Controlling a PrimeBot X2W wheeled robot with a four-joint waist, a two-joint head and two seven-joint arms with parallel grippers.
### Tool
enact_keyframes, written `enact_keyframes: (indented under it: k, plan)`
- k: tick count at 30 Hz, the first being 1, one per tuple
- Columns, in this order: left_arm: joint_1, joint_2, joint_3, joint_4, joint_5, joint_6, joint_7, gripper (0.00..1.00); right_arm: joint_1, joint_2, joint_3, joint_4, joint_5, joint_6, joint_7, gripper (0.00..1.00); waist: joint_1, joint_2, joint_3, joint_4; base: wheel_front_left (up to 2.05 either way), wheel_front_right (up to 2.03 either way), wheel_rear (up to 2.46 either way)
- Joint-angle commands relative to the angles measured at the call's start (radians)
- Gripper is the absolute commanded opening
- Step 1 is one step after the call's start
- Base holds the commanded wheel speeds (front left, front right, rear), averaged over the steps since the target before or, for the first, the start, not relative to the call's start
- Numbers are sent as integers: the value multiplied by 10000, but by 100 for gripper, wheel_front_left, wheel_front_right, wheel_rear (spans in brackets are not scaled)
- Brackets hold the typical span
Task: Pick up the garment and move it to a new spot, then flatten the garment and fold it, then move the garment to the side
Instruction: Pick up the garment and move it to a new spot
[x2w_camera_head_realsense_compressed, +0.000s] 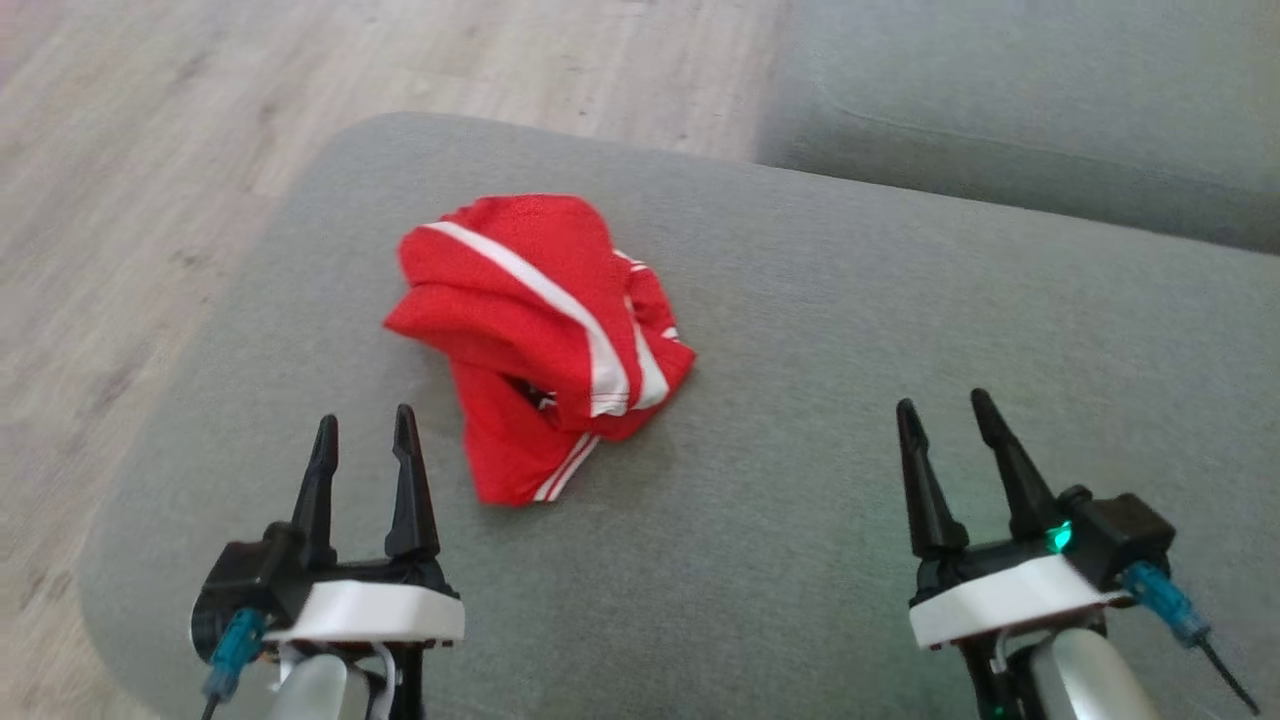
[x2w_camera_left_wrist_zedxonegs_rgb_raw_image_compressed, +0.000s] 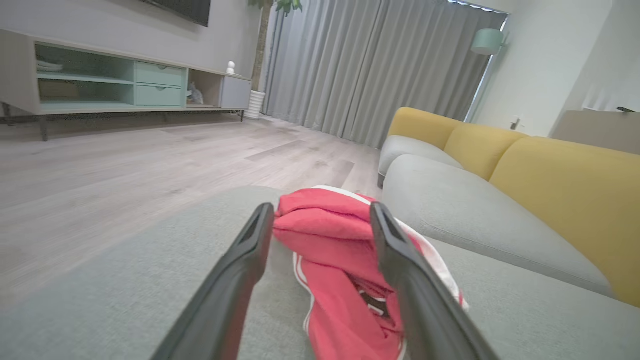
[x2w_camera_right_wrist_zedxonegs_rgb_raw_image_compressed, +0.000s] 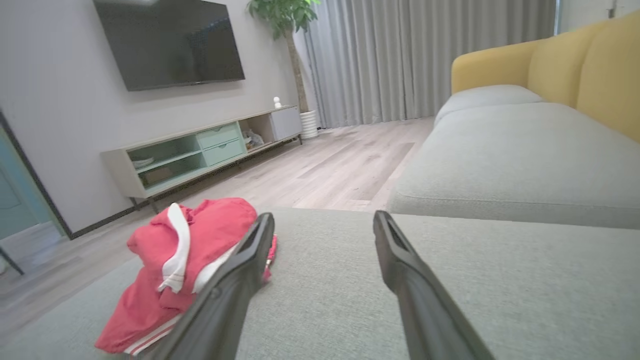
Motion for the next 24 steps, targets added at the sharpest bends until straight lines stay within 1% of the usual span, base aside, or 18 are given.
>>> enact_keyframes:
  k: [1,5,9,15,17,20,24]
  plan:
    - [-154,9,374,-349,119,25,-80,100,-115,-79,336,-297,-111,-7,-107,100,1,0,-64,411,0,0,0]
    - [-141,9,397,-324,116,-20,-80,100,-95,-79,512,-291,-22,-7,-107,100,1,0,-60,702,0,0,0]
    - [-118,9,442,-296,128,-24,-80,100,-65,-79,668,-245,71,-7,-107,100,1,0,-61,803,0,0,0]
    - [-195,9,562,-275,178,-91,-80,100,-133,-79,885,-244,88,-7,-107,100,1,0,97,749,0,0,0]
    - [-350,58,554,-218,243,-235,-80,100,-218,-79,888,-267,37,-7,-107,100,1,0,262,644,0,0,0]
    - [-1017,411,326,-18,417,-614,104,100,-409,-79,833,-326,-100,-7,-107,100,1,0,626,477,0,0,0]
    - [-2607,1146,-155,359,456,-1137,1383,100,-693,-79,656,-430,-235,-7,-107,100,1,0,1136,274,0,0,0]
